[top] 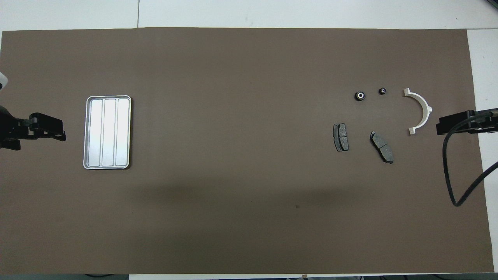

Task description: Pick bearing gear from pile to tray

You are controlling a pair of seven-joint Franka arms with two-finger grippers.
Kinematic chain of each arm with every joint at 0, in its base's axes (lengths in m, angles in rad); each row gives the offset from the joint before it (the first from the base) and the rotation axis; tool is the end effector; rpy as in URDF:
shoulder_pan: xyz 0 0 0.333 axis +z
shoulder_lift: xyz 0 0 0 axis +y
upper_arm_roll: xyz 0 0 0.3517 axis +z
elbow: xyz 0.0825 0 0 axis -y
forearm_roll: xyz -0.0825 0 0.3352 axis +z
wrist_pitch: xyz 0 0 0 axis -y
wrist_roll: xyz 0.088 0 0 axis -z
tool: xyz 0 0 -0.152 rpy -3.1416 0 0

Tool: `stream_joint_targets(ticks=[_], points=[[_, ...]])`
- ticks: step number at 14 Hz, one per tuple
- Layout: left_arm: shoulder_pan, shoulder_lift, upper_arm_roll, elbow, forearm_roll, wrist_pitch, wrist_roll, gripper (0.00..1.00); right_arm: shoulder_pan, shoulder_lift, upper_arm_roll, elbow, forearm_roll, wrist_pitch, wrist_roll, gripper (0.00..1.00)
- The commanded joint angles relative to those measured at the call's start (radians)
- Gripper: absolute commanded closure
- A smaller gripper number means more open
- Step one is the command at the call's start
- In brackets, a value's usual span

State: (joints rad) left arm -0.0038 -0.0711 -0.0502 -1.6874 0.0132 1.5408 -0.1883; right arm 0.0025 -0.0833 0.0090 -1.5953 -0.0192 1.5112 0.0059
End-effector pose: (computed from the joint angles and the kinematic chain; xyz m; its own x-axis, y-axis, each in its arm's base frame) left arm 0.4716 -0.0243 0.5986 0.9883 0.1348 -0.0710 0.1329 -0.9907 -0.0306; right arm 0.4706 0.0026 0.6404 1.0000 0.0044 -0.0007 0.0044 -0.9998 0.0199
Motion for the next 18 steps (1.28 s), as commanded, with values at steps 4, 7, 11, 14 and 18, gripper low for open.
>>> stream_joint_targets(ticks=[4,7,11,14,18], points=[[0.008,-0.024,-0.005,-0.024,-0.013,-0.002,0.01,0.0,-0.012,-0.015,0.009,-0.015,0.016,0.015,0.003,0.0],[0.008,-0.024,-0.005,-0.024,-0.013,-0.002,0.01,0.0,-0.012,-0.016,0.009,-0.017,0.016,0.014,0.011,0.0],[0.008,-0.024,-0.005,-0.024,-0.013,-0.002,0.01,0.0,-0.009,-0.016,0.011,-0.018,0.016,0.018,0.008,0.0],[0.008,-0.024,-0.005,-0.024,-0.013,-0.004,0.01,0.0,0.011,-0.018,0.011,-0.02,0.016,0.018,0.002,0.0],[0.008,-0.024,-0.005,-0.024,-0.013,-0.002,0.01,0.0,0.01,-0.018,0.011,-0.031,0.018,0.03,0.005,0.0]])
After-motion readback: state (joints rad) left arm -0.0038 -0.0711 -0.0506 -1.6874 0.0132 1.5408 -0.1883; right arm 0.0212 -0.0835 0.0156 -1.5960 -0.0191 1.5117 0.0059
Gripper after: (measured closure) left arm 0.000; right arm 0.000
